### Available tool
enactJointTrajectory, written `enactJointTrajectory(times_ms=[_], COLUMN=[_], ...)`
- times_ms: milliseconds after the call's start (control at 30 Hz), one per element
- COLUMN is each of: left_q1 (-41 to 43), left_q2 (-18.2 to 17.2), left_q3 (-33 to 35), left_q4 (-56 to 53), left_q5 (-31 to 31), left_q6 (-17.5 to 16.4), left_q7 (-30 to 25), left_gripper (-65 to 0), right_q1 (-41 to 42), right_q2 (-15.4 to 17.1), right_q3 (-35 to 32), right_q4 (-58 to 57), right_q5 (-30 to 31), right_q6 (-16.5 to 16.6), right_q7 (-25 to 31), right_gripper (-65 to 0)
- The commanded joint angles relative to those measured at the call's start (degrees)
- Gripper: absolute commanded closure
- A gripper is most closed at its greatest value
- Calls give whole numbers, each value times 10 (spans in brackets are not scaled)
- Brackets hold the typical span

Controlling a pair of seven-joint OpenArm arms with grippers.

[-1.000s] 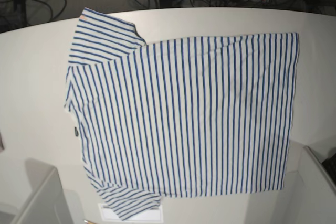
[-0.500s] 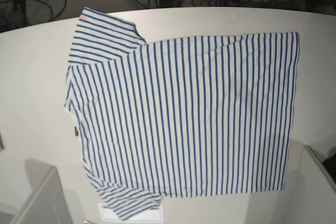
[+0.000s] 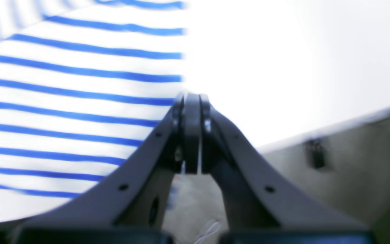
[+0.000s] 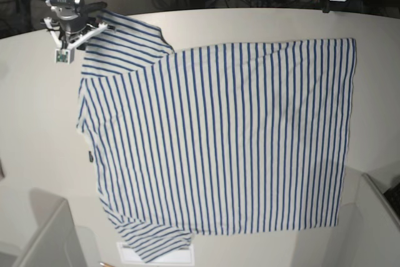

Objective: Fold the T-shirt properly
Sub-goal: 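Move both grippers down to the shirt's shoulder corners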

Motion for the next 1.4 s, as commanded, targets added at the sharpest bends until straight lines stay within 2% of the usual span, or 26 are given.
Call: enactJointTrajectory(times_ms=[0,67,133,200,233,300,433,500,633,767,867,1000,1100,1167,1367], left_q1=[6,1,-5,-9,-18,-42,-106,-143,-201,-237,-252,-267,-267,-267,-280], left_q2=[-4,-12,-28,-43,-54,-69,-70,-64,-41,-30,-28,-32,-33,-33,-31], left_q3=[-15,-37,-66,-94,-107,-138,-241,-289,-358,-381,-381,-383,-383,-383,-383], left_q4=[6,6,5,5,5,2,-12,-12,-13,-13,-21,-66,-97,-110,-133], left_q5=[-27,-80,-128,-173,-200,-257,-339,-329,-292,-251,-226,-223,-223,-223,-224], left_q6=[-8,-42,-69,-80,-88,-119,-206,-248,-319,-319,-319,-319,-319,-319,-319], left_q7=[-8,-8,-8,29,55,118,261,308,357,374,374,374,373,372,372], left_gripper=[-71,-135,-173,-196,-211,-250,-382,-423,-425,-425,-425,-425,-425,-425,-425], right_q1=[14,44,71,101,113,136,175,191,198,197,179,149,129,121,115], right_q2=[7,8,11,16,23,29,29,30,49,49,48,43,43,44,43], right_q3=[19,44,80,127,150,193,260,266,264,260,223,173,157,157,157], right_q4=[15,15,17,14,13,11,-16,-61,-147,-179,-190,-189,-190,-190,-191], right_q5=[6,60,122,194,227,287,351,340,328,328,328,328,328,326,326], right_q6=[-1,15,28,49,61,79,81,80,80,80,80,81,81,81,81], right_q7=[4,-42,-98,-158,-187,-233,-305,-314,-311,-311,-311,-307,-264,-254,-277], right_gripper=[0,0,-188,-369,-434,-498,-501,-501,-501,-500,-500,-438,-389,-386,-381])
